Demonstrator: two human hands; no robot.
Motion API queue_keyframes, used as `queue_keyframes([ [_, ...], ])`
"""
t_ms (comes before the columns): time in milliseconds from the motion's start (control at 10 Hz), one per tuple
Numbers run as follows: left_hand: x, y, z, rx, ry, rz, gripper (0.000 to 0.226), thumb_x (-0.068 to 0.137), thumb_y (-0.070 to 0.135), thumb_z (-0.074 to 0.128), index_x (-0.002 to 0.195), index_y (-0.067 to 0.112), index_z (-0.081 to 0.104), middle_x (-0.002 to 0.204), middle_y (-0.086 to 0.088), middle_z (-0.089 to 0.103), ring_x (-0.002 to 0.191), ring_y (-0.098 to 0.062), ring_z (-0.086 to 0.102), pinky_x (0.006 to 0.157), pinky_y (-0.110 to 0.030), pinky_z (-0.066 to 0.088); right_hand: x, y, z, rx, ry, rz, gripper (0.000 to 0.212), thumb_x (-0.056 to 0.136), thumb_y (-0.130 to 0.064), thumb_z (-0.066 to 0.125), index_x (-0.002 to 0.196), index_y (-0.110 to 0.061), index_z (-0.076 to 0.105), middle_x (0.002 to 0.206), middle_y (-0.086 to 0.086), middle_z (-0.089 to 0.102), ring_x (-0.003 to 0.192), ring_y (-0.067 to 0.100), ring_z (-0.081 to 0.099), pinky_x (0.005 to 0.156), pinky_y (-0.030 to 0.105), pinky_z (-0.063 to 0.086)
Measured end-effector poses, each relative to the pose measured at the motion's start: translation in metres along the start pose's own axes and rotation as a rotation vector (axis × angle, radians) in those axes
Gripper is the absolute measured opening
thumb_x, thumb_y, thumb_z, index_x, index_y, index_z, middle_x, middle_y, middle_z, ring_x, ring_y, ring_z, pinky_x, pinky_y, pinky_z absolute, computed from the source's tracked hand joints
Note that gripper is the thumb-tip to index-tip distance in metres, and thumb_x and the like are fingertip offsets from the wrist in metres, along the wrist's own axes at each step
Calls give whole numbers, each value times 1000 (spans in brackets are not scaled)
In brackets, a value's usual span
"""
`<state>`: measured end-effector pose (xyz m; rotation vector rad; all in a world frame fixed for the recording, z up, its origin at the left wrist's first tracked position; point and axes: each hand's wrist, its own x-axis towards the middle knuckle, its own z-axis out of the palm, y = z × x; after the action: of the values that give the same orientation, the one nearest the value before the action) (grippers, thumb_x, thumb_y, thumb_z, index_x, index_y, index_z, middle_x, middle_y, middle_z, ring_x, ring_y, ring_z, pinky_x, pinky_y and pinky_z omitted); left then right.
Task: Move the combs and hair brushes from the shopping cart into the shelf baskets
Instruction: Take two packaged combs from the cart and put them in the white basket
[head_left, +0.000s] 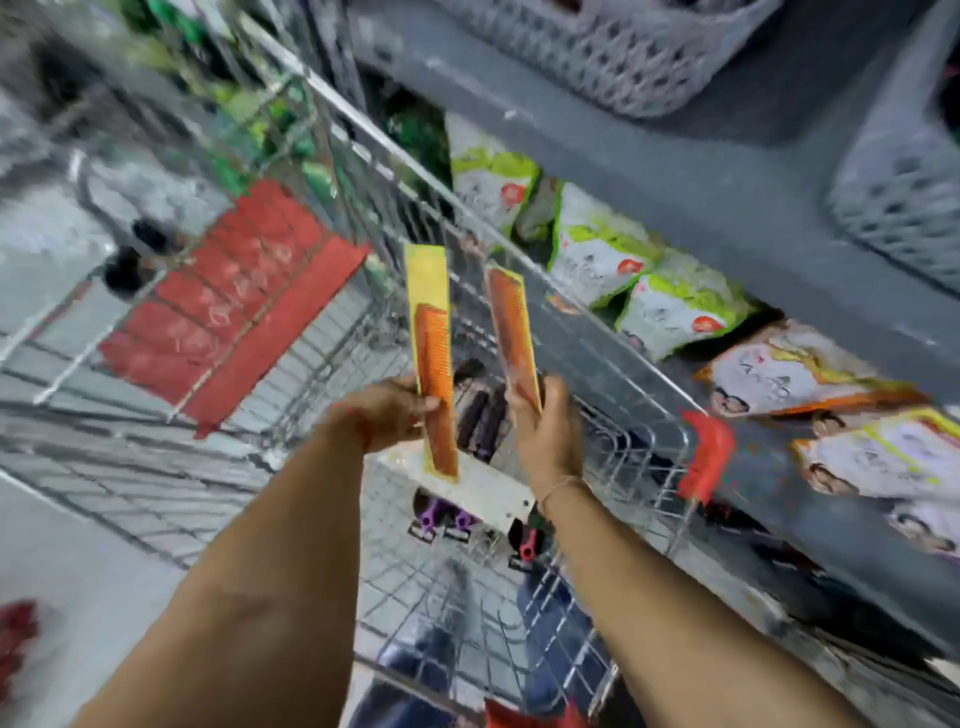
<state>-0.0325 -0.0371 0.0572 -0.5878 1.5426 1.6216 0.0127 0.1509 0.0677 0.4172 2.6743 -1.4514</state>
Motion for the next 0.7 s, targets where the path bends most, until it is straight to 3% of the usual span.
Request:
queue_keyframes([
  [100, -28, 45, 20, 37, -6, 111, 35, 98, 1, 28, 79, 18, 53, 67, -3, 62, 64, -17, 61, 70, -32, 53, -10, -26, -25, 32, 206, 26, 30, 90, -27, 53, 111, -8, 45, 96, 25, 62, 81, 41, 58, 57, 35, 36],
  [200, -45, 105, 45, -17, -229, 221, 36, 98, 4, 25, 88, 17, 57, 57, 2, 64, 55, -13, 63, 57, -25, 55, -18, -56, -55, 180, 423, -34, 28, 90, -24, 54, 110, -5, 48, 88, 23, 67, 75, 39, 61, 52, 29, 19],
  [300, -84, 157, 96, -8, -357, 405, 29, 69, 15, 68, 97, 21, 65, 63, 2, 62, 57, -14, 61, 56, -27, 54, -25, -85, -106, 212, 681, -71, 34, 92, -27, 49, 118, -6, 49, 95, 23, 68, 82, 38, 62, 56, 34, 36],
  [400, -130, 198, 177, 44, -688, 519, 29, 58, 21, 77, 87, 23, 76, 57, 4, 65, 52, -12, 65, 52, -22, 57, -30, -107, -176, 277, 904, -89, 28, 95, -32, 42, 117, -14, 46, 97, 10, 68, 84, 35, 62, 59, 33, 42],
  [500, -154, 215, 263, 194, -612, 583, 39, 97, 14, 37, 84, 22, 73, 48, 8, 65, 44, -4, 64, 46, -14, 54, -36, -107, -252, 370, 1084, -102, 35, 91, -32, 49, 121, -14, 44, 105, 12, 65, 89, 31, 61, 62, 26, 37],
  [600, -161, 216, 342, 426, -400, 728, 25, 100, 14, 35, 90, 9, 57, 42, 9, 62, 39, -1, 57, 50, -14, 50, -43, -84, -322, 515, 1233, -107, 18, 89, -22, 55, 103, -12, 49, 100, 16, 58, 89, 30, 56, 73, 36, 41],
  [700, -157, 211, 409, 426, -286, 835, 38, 97, 10, 42, 133, -2, 45, 113, -11, 61, 106, -15, 57, 99, -32, 45, -52, -47, -386, 591, 1289, -3, 6, 87, -15, 56, 90, -11, 54, 88, 17, 56, 79, 24, 50, 70, 39, 41],
])
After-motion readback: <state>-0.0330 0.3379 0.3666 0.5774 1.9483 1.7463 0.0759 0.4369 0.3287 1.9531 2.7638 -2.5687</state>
